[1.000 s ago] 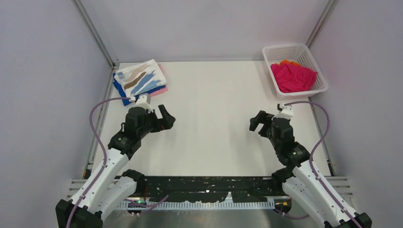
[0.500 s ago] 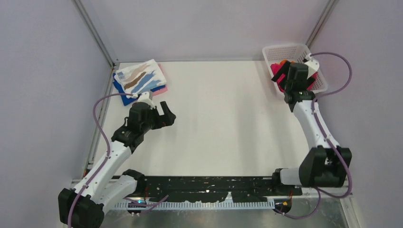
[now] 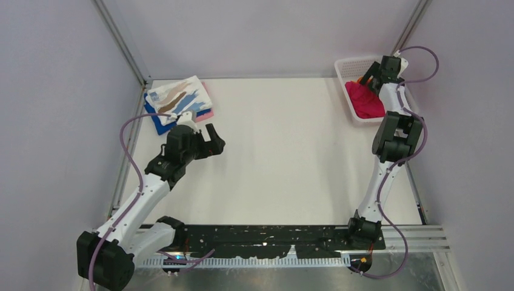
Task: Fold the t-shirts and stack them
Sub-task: Grab crumpled tshirt from bin with the right arm
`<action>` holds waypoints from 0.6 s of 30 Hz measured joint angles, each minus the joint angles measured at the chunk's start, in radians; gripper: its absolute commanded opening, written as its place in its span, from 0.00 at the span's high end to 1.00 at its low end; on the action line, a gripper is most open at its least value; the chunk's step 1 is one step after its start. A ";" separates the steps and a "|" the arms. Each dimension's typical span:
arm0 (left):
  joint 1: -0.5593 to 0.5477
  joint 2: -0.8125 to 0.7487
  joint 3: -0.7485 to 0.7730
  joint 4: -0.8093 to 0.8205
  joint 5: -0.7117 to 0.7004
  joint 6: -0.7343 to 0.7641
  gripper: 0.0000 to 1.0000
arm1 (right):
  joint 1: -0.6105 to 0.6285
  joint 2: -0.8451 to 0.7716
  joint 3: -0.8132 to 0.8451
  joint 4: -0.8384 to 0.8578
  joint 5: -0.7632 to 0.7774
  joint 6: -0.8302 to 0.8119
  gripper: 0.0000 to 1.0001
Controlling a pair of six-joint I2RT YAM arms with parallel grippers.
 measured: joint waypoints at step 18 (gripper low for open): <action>0.000 0.016 0.005 0.011 -0.014 0.005 0.01 | -0.006 0.102 0.166 -0.029 -0.080 -0.022 0.95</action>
